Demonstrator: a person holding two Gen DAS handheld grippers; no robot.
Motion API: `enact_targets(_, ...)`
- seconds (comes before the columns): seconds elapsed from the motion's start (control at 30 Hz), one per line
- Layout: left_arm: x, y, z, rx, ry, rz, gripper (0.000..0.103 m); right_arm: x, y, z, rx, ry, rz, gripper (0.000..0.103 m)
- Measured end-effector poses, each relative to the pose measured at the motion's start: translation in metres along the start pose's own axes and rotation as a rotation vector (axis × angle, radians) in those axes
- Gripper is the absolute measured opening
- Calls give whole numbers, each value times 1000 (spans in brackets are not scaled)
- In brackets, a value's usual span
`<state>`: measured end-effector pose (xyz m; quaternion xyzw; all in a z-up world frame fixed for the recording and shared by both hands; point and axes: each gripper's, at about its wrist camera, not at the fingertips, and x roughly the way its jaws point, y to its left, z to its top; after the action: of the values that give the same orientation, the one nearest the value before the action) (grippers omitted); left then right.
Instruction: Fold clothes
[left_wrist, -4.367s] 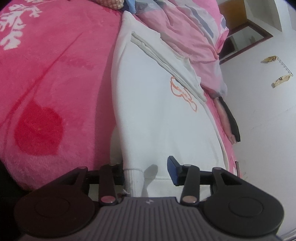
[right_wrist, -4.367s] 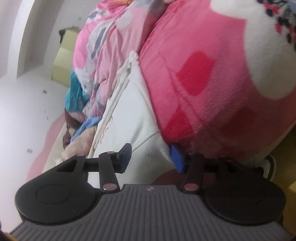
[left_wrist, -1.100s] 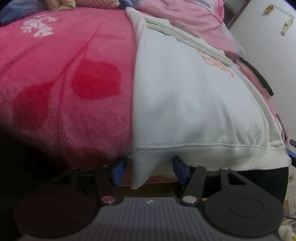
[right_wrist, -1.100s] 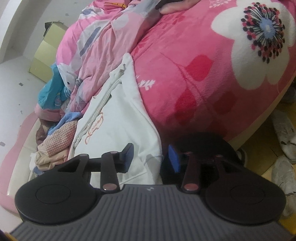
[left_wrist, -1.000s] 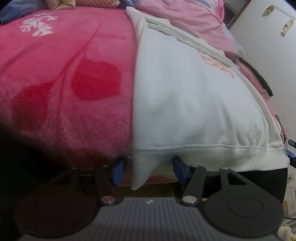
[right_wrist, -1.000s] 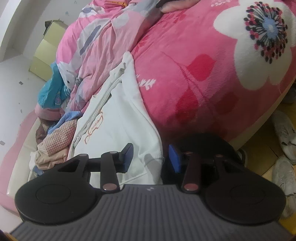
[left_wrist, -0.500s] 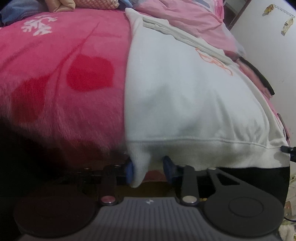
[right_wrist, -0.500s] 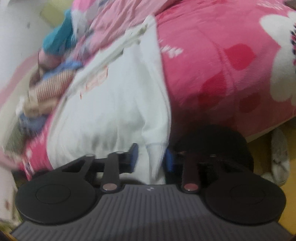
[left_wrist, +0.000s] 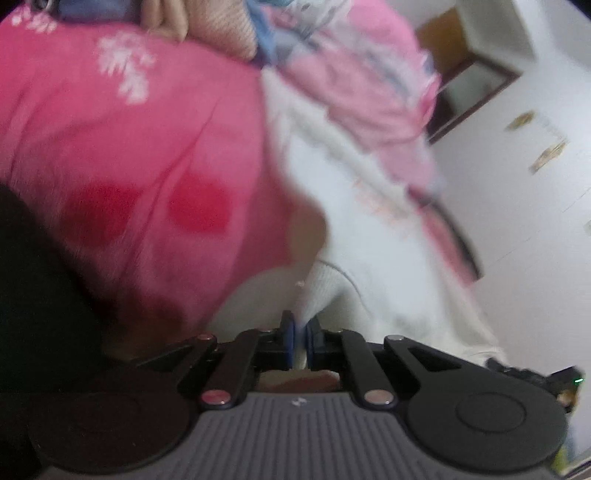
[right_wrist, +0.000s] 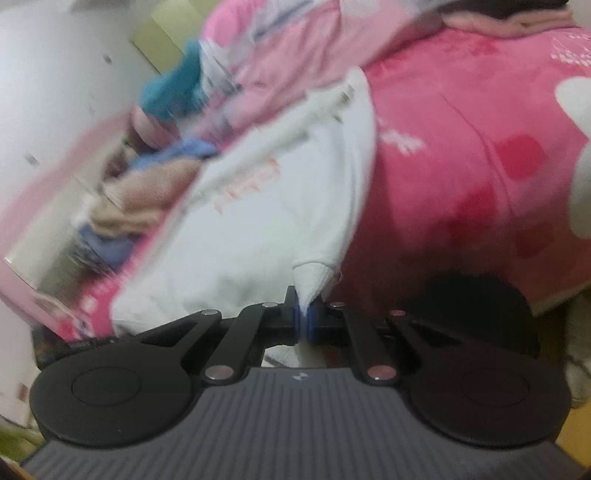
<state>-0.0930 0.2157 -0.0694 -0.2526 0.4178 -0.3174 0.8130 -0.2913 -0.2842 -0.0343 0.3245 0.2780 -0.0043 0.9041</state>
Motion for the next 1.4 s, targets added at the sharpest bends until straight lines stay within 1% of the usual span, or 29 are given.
enact_targets(0.13, 5, -20, 38, 44, -66, -26, 7, -2, 15, 37, -26, -79, 83, 3)
enact_targets(0.27, 10, -41, 77, 87, -132, -52, 7, 12, 28, 82, -97, -157, 144, 3)
enact_targets(0.4, 17, -60, 116, 130, -196, -74, 6, 40, 32, 127, -127, -195, 160, 3)
enact_targets(0.53, 52, -66, 170, 146, -236, -24, 6, 78, 28, 177, -123, -228, 155, 3)
enact_targets(0.6, 72, -67, 198, 143, -251, 6, 6, 99, 22, 203, -103, -251, 140, 3)
enact_targets(0.67, 100, -63, 227, 126, -264, 40, 5, 122, 11, 226, -62, -268, 122, 3)
enact_targets(0.77, 146, -52, 262, 100, -255, 85, 5, 161, -10, 256, 9, -271, 105, 3)
enact_targets(0.93, 193, -24, 276, 50, -197, 135, 5, 231, -49, 286, 87, -230, 61, 3)
enact_targets(1.1, 240, 5, 290, -1, -140, 185, 5, 285, -89, 287, 194, -165, 18, 4)
enact_targets(1.13, 250, 11, 293, -11, -128, 195, 6, 293, -99, 286, 245, -146, 19, 4)
enact_targets(1.2, 266, 22, 298, -33, -105, 211, 12, 305, -122, 282, 367, -109, 32, 6)
enact_targets(1.23, 266, 26, 299, -54, -98, 200, 12, 309, -132, 280, 428, -94, 41, 7)
enact_targets(1.27, 263, 27, 300, -70, -101, 191, 13, 310, -141, 277, 487, -87, 56, 10)
enact_targets(1.33, 257, 30, 302, -101, -107, 173, 22, 304, -155, 270, 599, -105, 98, 25)
enact_targets(1.37, 254, 31, 302, -115, -111, 165, 34, 299, -161, 266, 662, -125, 119, 38)
enact_targets(1.4, 249, 30, 303, -124, -117, 161, 38, 292, -166, 262, 724, -146, 137, 53)
